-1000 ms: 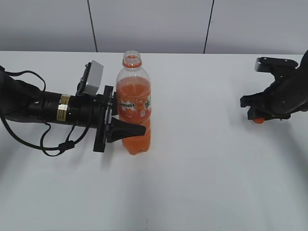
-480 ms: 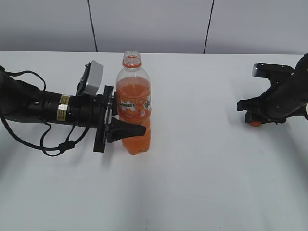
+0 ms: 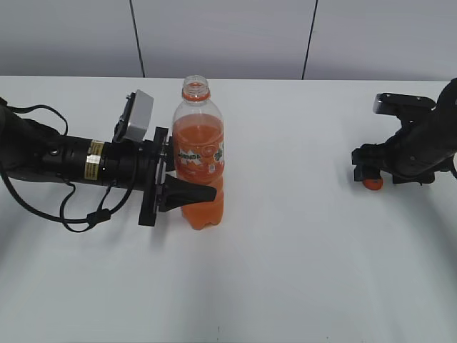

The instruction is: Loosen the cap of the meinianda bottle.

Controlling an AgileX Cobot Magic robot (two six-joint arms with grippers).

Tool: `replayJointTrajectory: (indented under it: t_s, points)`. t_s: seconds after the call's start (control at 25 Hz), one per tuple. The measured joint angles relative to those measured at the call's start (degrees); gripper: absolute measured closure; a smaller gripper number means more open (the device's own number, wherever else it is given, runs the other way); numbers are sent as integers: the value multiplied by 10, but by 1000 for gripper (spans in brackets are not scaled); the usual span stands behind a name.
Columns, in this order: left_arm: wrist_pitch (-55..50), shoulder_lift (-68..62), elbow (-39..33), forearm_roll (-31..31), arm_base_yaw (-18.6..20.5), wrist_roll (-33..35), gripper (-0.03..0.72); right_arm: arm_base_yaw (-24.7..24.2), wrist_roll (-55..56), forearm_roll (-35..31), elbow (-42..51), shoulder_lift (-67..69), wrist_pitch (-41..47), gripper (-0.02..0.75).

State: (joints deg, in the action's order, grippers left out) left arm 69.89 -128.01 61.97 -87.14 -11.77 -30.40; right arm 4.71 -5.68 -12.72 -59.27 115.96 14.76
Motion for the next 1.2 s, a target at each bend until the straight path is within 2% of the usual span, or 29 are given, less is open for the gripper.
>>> replayJointTrajectory:
  t_s: [0.32,0.6,0.76,1.0,1.2]
  points:
    - [2,0,0,-1,0,0,295,0,0,0,2,-43,25,159]
    - [-2,0,0,-14,-1,-22,195,0,-2,0,2,-96,27,156]
    - [-2,0,0,-24,5,-24,181,0,-3,0,-1,-119,27,155]
    - [-5,1,0,-86,33,-32,178,0,-4,0,-3,-139,27,153]
    - [-6,8,0,-166,78,-50,178,0,-5,2,-3,-143,27,153]
